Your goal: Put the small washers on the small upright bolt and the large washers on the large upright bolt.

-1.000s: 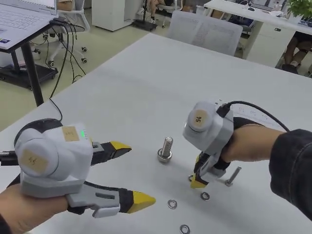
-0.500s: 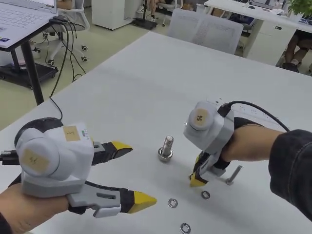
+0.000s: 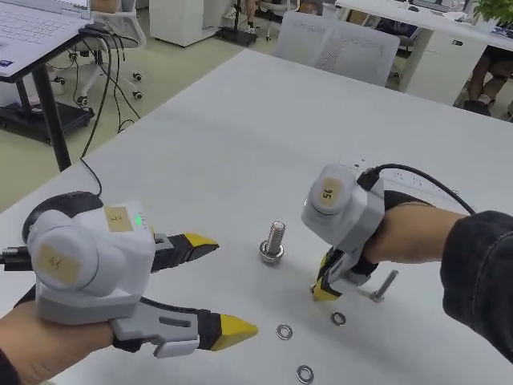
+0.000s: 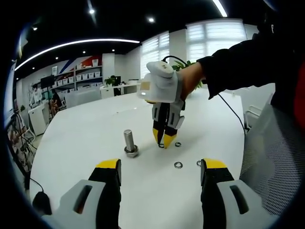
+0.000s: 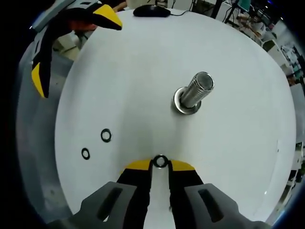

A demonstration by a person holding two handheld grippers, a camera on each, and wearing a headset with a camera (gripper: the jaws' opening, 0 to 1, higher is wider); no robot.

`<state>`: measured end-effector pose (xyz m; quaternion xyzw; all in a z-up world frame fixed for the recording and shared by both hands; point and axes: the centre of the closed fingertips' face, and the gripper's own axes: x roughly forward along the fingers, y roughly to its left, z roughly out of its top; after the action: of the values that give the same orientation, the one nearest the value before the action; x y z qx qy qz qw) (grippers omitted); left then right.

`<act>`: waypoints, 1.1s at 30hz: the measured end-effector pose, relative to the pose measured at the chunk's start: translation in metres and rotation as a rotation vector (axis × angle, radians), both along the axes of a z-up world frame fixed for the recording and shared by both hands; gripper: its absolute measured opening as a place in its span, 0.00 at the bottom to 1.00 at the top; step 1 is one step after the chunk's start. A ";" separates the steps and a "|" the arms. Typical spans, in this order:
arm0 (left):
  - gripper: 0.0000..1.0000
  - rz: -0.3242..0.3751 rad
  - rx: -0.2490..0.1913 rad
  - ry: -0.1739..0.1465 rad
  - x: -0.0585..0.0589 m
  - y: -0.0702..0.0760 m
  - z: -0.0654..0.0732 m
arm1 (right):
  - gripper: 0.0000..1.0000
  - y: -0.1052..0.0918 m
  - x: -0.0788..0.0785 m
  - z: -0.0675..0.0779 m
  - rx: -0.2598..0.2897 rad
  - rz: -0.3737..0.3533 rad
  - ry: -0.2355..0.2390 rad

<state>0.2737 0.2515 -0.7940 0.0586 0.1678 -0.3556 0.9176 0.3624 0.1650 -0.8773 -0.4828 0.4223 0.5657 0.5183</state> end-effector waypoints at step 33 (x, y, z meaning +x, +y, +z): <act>0.69 -0.041 0.005 0.008 -0.001 -0.008 0.003 | 0.14 0.001 0.002 0.001 0.005 -0.029 -0.006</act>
<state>0.2729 0.2436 -0.7915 0.0629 0.1712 -0.3742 0.9093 0.3642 0.1659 -0.8760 -0.4772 0.4263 0.5576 0.5287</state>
